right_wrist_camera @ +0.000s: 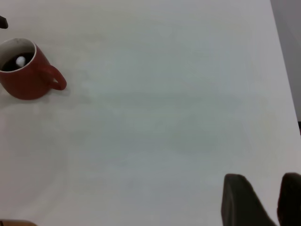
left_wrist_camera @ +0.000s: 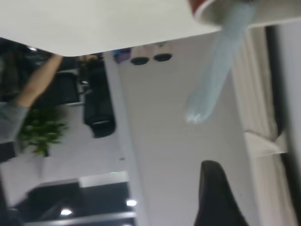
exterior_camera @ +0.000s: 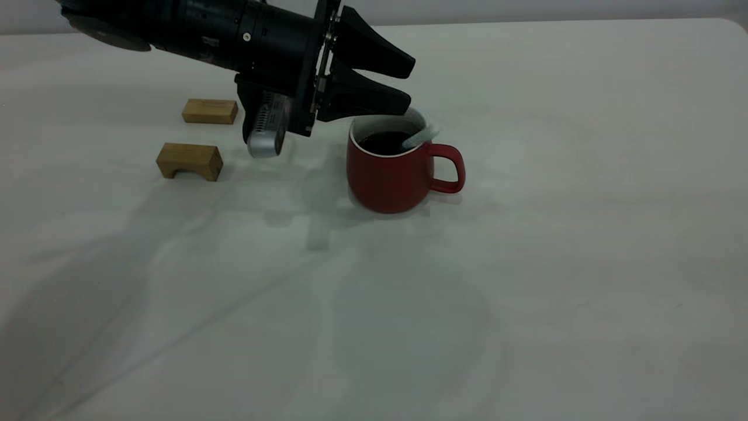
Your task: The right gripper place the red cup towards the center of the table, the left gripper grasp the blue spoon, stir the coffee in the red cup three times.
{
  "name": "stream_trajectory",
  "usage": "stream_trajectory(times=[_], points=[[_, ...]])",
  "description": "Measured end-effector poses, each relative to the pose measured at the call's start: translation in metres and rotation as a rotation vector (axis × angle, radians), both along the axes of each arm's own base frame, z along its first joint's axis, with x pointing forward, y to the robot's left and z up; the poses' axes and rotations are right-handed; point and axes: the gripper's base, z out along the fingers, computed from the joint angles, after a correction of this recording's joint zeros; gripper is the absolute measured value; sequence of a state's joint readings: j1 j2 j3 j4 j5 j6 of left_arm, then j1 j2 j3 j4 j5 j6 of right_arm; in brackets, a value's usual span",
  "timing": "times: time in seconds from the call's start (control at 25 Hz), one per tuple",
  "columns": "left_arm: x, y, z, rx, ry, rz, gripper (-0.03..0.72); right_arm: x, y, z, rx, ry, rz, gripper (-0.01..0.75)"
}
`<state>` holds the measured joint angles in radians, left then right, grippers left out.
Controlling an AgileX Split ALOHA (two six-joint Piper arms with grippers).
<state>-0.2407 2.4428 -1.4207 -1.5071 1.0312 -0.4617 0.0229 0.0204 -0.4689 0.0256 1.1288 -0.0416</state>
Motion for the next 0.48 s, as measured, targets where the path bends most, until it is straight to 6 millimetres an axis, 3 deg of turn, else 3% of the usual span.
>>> stream_trajectory(times=[0.12, 0.28, 0.48], points=[[-0.003, 0.001, 0.014, 0.037, -0.062, -0.076, 0.495, 0.0, 0.0, 0.0, 0.0, 0.0, 0.0, 0.238], [-0.008, 0.007, 0.047, 0.132, -0.197, -0.253, 0.495, 0.0, 0.0, 0.0, 0.0, 0.0, 0.0, 0.238], [-0.02, 0.026, 0.117, 0.353, -0.447, -0.541, 0.495, 0.0, 0.0, 0.0, 0.0, 0.0, 0.0, 0.238]])
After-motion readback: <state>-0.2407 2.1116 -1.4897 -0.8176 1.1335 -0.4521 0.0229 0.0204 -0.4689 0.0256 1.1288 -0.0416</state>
